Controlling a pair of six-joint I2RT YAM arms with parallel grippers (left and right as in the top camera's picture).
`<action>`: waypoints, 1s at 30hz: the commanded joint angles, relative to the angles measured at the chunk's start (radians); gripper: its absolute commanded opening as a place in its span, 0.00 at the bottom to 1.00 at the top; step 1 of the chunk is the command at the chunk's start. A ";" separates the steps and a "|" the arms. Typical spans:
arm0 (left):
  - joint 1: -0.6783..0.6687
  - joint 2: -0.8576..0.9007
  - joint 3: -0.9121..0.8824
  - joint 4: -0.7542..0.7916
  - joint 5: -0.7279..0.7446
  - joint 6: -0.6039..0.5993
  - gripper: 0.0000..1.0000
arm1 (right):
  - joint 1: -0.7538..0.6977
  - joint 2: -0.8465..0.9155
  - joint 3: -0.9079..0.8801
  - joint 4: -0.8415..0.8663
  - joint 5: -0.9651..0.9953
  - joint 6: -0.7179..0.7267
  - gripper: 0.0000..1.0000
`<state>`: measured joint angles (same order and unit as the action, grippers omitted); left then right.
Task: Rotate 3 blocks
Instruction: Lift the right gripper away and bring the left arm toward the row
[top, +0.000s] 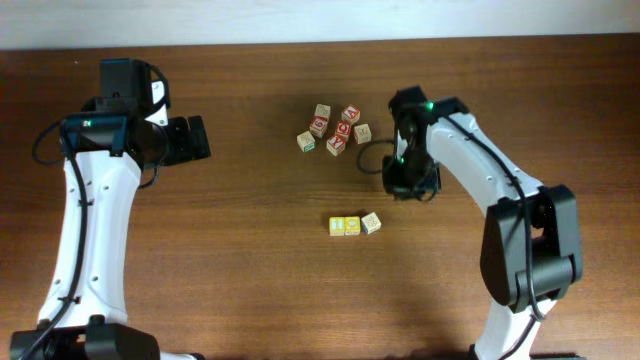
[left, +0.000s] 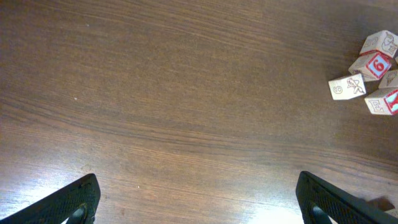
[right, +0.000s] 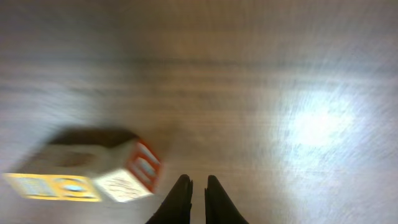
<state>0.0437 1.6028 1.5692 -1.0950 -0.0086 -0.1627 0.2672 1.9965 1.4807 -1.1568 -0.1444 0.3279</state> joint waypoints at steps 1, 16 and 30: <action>0.005 0.002 0.016 0.001 -0.007 -0.013 0.99 | 0.001 -0.006 -0.104 0.060 -0.076 -0.026 0.10; 0.005 0.002 0.016 0.001 -0.007 -0.013 0.99 | 0.100 -0.006 -0.169 0.203 -0.154 -0.033 0.10; 0.005 0.002 0.016 0.001 0.145 -0.013 0.99 | -0.237 -0.304 -0.115 0.017 -0.305 -0.370 0.20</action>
<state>0.0437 1.6028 1.5692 -1.0966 -0.0025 -0.1627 0.0547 1.7668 1.3483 -1.1000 -0.3798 0.0765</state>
